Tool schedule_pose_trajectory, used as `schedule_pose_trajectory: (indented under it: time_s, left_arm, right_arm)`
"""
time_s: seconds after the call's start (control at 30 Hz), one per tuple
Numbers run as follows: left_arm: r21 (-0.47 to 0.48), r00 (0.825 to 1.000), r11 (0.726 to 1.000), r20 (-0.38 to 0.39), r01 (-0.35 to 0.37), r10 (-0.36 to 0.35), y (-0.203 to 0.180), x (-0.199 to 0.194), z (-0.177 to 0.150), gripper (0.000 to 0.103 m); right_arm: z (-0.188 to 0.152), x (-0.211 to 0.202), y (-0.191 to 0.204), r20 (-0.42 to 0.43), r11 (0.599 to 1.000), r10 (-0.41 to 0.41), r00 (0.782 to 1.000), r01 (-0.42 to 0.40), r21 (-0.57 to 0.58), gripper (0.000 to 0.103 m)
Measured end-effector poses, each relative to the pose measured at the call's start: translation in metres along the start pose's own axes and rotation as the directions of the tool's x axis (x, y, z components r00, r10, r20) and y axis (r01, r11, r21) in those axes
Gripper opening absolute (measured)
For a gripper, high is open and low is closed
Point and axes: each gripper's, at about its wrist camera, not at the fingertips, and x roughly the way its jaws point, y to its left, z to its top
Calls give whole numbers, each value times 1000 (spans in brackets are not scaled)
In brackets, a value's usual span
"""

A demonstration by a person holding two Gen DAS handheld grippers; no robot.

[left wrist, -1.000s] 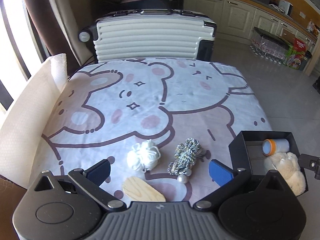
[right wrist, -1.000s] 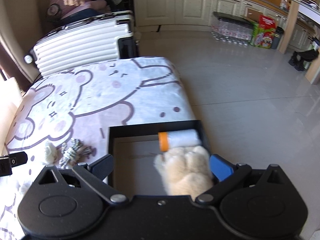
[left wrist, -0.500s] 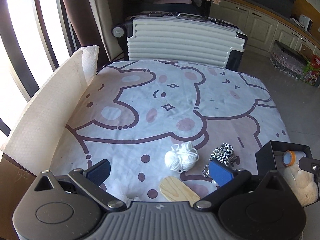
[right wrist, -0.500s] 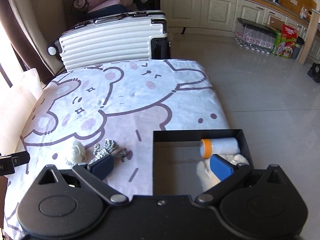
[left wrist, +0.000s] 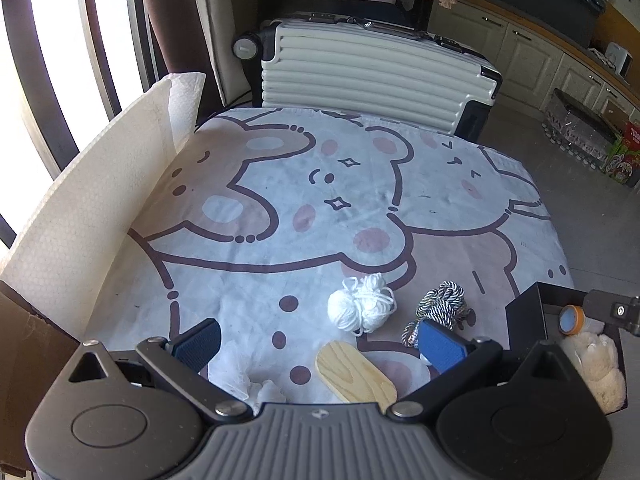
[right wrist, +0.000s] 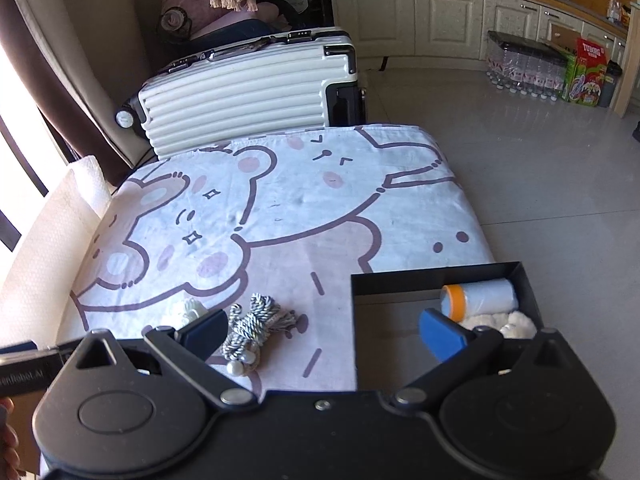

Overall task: Organize objects
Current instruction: 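Move the right gripper over the twisted cord while the left gripper moves over the wooden oval board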

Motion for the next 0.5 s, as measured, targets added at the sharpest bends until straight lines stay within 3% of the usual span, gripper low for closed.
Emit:
schedule_pose_trajectory:
  time_s: [0.2, 0.5]
  left_arm:
    - [2, 997, 999, -56, -51, 51, 0, 12, -5, 103]
    - [-86, 996, 995, -89, -40, 32, 10, 23, -5, 103]
  right_arm:
    - [5, 8, 8, -7, 998, 55, 998, -55, 44, 103]
    - [10, 36, 16, -43, 991, 102, 994, -98, 92, 103]
